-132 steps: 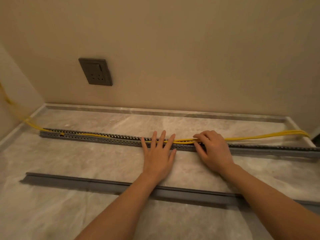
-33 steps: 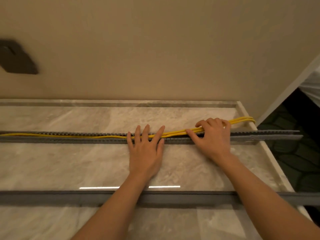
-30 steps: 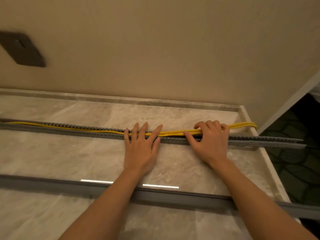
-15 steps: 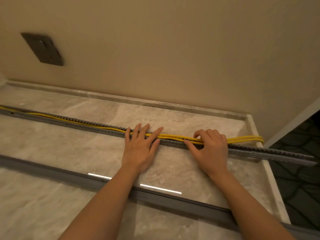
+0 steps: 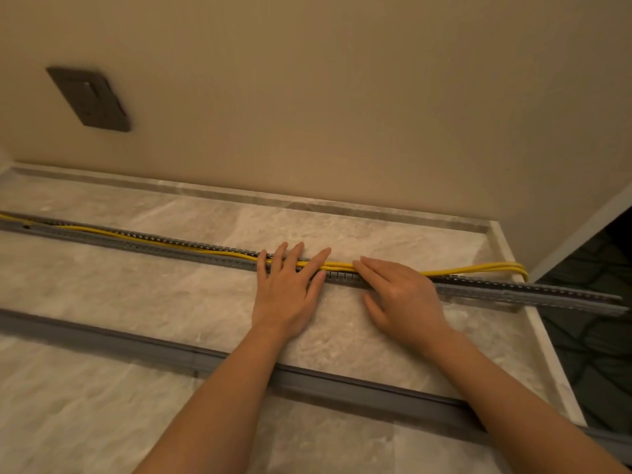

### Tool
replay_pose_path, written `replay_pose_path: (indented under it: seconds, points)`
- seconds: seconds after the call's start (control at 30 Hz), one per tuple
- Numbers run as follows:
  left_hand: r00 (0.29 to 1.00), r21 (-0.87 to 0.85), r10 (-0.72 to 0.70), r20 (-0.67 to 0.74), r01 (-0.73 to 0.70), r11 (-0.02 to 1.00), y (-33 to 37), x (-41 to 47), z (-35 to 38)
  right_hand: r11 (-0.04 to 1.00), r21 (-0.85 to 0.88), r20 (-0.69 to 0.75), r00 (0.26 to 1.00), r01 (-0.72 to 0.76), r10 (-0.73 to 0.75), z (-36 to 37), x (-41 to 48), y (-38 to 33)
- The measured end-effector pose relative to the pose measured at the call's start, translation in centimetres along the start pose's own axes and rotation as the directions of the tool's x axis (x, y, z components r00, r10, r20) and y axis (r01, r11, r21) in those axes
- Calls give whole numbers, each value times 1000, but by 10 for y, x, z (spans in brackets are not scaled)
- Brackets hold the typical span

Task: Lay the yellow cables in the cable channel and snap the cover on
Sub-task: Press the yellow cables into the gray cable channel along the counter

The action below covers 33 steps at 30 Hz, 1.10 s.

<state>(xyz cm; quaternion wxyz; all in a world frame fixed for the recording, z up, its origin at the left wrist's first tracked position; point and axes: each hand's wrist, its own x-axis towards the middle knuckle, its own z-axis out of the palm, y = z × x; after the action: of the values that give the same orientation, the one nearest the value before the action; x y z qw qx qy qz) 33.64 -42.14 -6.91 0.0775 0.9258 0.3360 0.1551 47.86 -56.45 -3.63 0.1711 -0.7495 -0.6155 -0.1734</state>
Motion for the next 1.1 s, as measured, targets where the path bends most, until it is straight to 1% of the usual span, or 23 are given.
replay_pose_path:
  seconds: [0.07, 0.2, 0.4, 0.5, 0.57, 0.7, 0.93, 1.1]
  points:
    - [1000, -2, -2, 6, 2, 1000, 0, 0, 0, 1000, -28, 79, 997, 2, 0, -3, -1, -3]
    - [1000, -3, 4, 5, -4, 1000, 0, 1, 2, 998, -54, 157, 987, -29, 37, -3, -5, -8]
    - [1000, -9, 11, 9, -11, 1000, 0, 1, 2, 996, -68, 181, 981, -54, 66, 0, -5, -11]
    - [1000, -68, 20, -16, -21, 997, 1, -1, -1, 996, -68, 183, 980, -64, 75, 1, -6, -12]
    - [997, -121, 48, -65, -55, 991, 3, -2, -6, 995, -63, 193, 977, -76, 87, 1, -6, -12]
    - [977, -189, 164, -139, -188, 964, 7, -6, -10, 995, -51, 259, 962, -80, 91, 1, -6, -10]
    - [978, -254, 187, -89, -204, 945, 5, -6, -10, 995, -33, 329, 940, -91, 97, -1, -1, -5]
    - [976, -221, 208, -62, -216, 951, 5, -8, -11, 995, -51, 365, 926, -87, 100, 0, 2, -3]
